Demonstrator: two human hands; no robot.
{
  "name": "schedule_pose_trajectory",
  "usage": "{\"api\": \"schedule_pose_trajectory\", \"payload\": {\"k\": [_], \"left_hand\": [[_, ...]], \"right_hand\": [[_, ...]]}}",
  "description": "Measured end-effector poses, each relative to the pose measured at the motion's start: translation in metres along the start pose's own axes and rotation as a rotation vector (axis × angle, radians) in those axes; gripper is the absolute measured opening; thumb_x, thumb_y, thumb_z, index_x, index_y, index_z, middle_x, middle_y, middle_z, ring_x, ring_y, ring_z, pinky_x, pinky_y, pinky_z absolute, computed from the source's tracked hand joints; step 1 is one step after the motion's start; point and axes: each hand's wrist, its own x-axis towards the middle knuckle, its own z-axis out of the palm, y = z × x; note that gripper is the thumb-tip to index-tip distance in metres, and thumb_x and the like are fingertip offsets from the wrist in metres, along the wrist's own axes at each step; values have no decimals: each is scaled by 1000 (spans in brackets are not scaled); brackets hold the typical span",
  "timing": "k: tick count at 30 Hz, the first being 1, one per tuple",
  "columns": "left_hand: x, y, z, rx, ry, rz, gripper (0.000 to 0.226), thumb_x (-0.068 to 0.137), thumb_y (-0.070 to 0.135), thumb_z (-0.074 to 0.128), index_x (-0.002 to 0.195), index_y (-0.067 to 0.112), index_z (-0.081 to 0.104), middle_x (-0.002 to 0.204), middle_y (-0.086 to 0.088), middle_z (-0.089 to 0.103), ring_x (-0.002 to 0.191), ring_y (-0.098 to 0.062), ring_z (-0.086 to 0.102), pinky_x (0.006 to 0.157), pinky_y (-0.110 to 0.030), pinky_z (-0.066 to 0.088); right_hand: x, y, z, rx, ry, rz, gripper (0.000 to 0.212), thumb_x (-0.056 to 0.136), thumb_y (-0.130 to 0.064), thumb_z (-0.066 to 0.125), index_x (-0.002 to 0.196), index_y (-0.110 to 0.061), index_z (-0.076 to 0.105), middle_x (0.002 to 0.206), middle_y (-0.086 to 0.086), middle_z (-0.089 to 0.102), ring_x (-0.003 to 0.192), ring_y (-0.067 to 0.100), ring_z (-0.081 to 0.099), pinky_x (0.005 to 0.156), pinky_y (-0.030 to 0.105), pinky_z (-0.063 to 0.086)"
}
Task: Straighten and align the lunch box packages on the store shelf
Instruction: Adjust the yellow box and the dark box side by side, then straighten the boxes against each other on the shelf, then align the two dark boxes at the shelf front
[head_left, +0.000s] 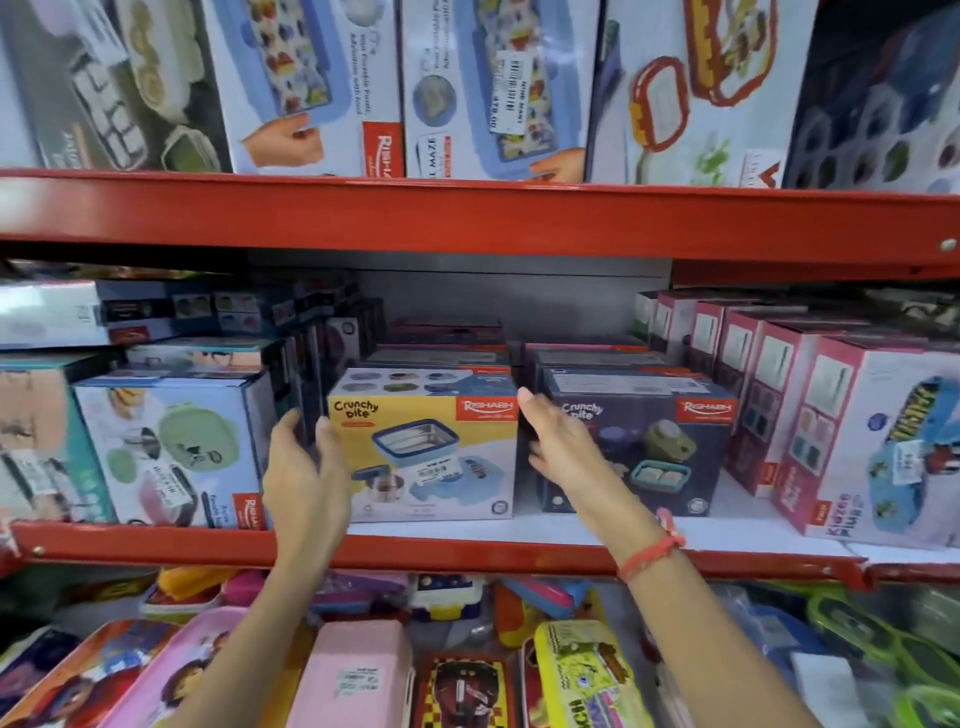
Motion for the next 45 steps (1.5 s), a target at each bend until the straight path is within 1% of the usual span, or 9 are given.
{"api": "schedule_pose_trajectory", "payload": {"k": [4,14,19,24,29,35,38,42,45], "left_hand": [[26,-17,-12,18,-326,-297,81,74,83,12,64,12,49,64,-9,45,63,-23,45,66,-36,35],[56,4,-51,-442,-424,-303,63,92,59,30,93,5,62,77,-10,66,72,-20,67,68,-35,57],[69,14,-59,-320,-467,-195,56,79,60,56,60,7,57,44,-5,55,48,-26,50,59,-34,39],[60,-3,-47,-405,-571,-78,17,89,10,57,101,5,69,64,8,75,60,-5,69,55,-16,53],[54,-36,-28,-364,-445,-1,46,84,-4,60,127,10,52,91,14,74,76,12,65,69,-7,51],[35,-57,-16,-210,-352,46,55,81,-1,66,133,2,48,118,-3,60,107,-7,61,81,-3,45],[30,-54,-15,-215,-367,53,57,87,3,61,140,8,41,126,2,54,119,-9,52,100,-22,43],[22,-54,-22,-266,-363,23,58,94,49,40,145,25,32,148,7,40,134,-9,39,113,-37,33],[13,-49,-30,-364,-442,-66,67,90,61,25,145,24,34,152,-1,38,137,-16,38,114,-43,31]], "right_hand": [[11,2,24,95,-58,283,110,57,-97,38,144,-30,44,155,4,42,140,32,39,116,56,31],[-5,-24,9,281,143,3,60,92,-65,38,90,-14,70,76,1,79,78,17,73,86,39,54],[-3,-33,14,249,135,-163,43,93,-54,52,117,-19,60,116,1,70,96,16,70,92,41,54],[4,-11,18,94,128,-315,43,94,-13,61,133,-27,53,129,-6,63,115,4,61,102,31,50],[3,23,28,9,170,-356,53,92,-4,61,138,-29,48,135,-5,60,119,-6,56,98,28,53],[-5,49,42,-24,298,-339,53,89,-1,63,134,-26,49,138,0,58,128,13,54,100,52,52],[-10,49,43,-79,276,-328,48,95,-18,58,140,-28,43,142,-8,50,133,13,48,109,48,45],[-23,41,45,-125,186,-216,59,97,-48,42,151,-36,24,148,-21,31,138,5,31,116,32,26],[-37,40,49,-62,105,-158,67,89,-63,37,150,-44,20,150,-24,25,138,0,23,122,42,22]]}}
